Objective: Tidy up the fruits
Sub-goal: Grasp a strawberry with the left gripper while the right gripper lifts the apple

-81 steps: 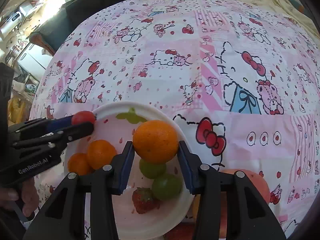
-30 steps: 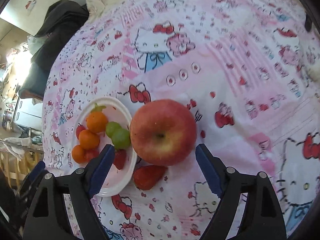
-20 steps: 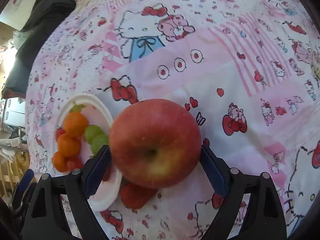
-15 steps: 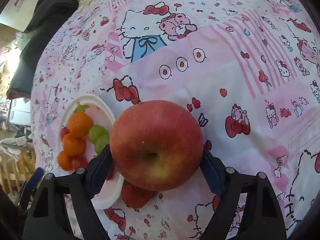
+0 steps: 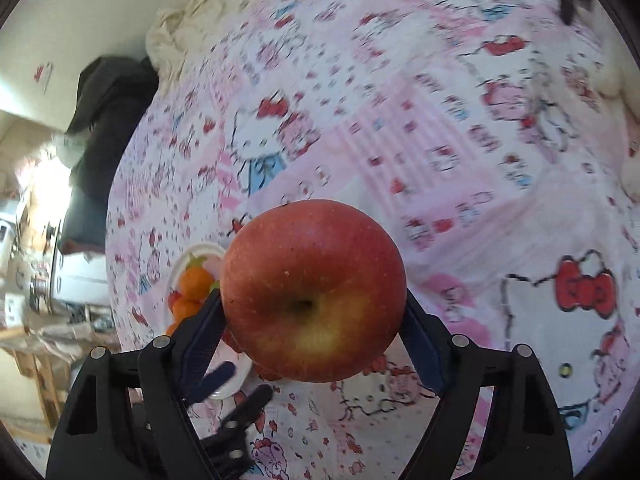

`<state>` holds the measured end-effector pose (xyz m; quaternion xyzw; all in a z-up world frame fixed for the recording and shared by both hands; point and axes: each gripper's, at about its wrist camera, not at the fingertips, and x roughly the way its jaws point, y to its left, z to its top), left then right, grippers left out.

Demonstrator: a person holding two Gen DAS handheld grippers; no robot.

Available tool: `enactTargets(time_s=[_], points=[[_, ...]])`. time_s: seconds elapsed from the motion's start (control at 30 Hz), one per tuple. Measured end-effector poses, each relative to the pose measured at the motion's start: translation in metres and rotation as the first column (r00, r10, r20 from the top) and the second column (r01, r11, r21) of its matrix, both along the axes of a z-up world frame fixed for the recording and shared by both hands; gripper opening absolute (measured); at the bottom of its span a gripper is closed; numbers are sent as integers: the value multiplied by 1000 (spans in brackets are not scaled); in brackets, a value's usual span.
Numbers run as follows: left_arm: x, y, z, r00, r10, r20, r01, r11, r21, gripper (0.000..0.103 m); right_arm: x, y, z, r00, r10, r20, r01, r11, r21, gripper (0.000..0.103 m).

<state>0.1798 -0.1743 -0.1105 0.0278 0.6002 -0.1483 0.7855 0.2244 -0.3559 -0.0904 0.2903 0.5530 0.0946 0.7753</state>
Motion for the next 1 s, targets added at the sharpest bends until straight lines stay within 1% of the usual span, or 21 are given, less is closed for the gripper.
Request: enactTargets(time_s=[0.07,0.13,0.2,0.27,0.33,0.47,0.5,0.53,0.57,0.63,0.67,0.73,0.77,0.8,0.83,0.87,0.9,0.93,1.0], points=[[1,-6,-5,999,21,-27,-21,1000,5,43,-1,-5,3,1000,-26,7,26,1000,0,85],[2,-6,-9,995,85,-60,-85,996,4,43,1,-7,5,999,-32,11,32,999,7,85],[2,-2,-8,984,163,-72,-165,986,-26,43,2,-9,5,999,-40,14,39,999,36,85],[3,1,-10,968,237,-83,-241,970,-42,43,3,-11,9,999,-44,25,43,998,39,85],[4,3,-13,953,287,-96,-293,955,-54,43,3,-12,13,998,-46,40,45,999,28,85],[8,0,-22,921,377,-101,-381,925,-16,44,3,-12,18,998,-44,52,41,998,43,85],[8,2,-24,904,413,-107,-417,909,-17,45,3,-11,17,998,-43,52,41,998,44,85],[8,5,-27,882,458,-114,-464,885,-31,47,3,-10,17,998,-41,52,39,998,44,85],[6,9,-29,854,505,-123,-514,857,-46,49,4,-9,17,998,-39,52,37,998,45,85],[3,22,-36,808,570,-149,-585,807,-84,49,5,-8,16,998,-39,49,37,998,49,85],[2,26,-37,789,595,-156,-612,783,-112,49,5,-8,16,998,-40,48,38,998,52,85],[0,34,-39,761,623,-178,-648,745,-159,47,5,-8,16,998,-43,47,40,998,54,85],[-1,38,-39,751,633,-186,-659,732,-173,43,6,-8,16,998,-43,47,41,998,52,85],[-4,41,-39,747,637,-189,-664,725,-182,39,6,-9,16,998,-45,47,42,998,51,85],[-6,43,-39,750,633,-190,-661,726,-190,39,6,-9,16,998,-45,48,42,998,51,85],[-8,43,-38,759,623,-186,-650,735,-191,39,6,-9,15,998,-46,47,43,998,49,85],[-10,40,-36,774,607,-179,-632,752,-185,38,7,-9,15,998,-46,46,44,998,48,85],[-10,40,-36,783,596,-176,-621,762,-182,37,7,-9,15,998,-46,45,44,998,49,85],[-12,47,-33,791,586,-176,-611,770,-182,34,8,-8,15,998,-44,45,42,998,54,85]])
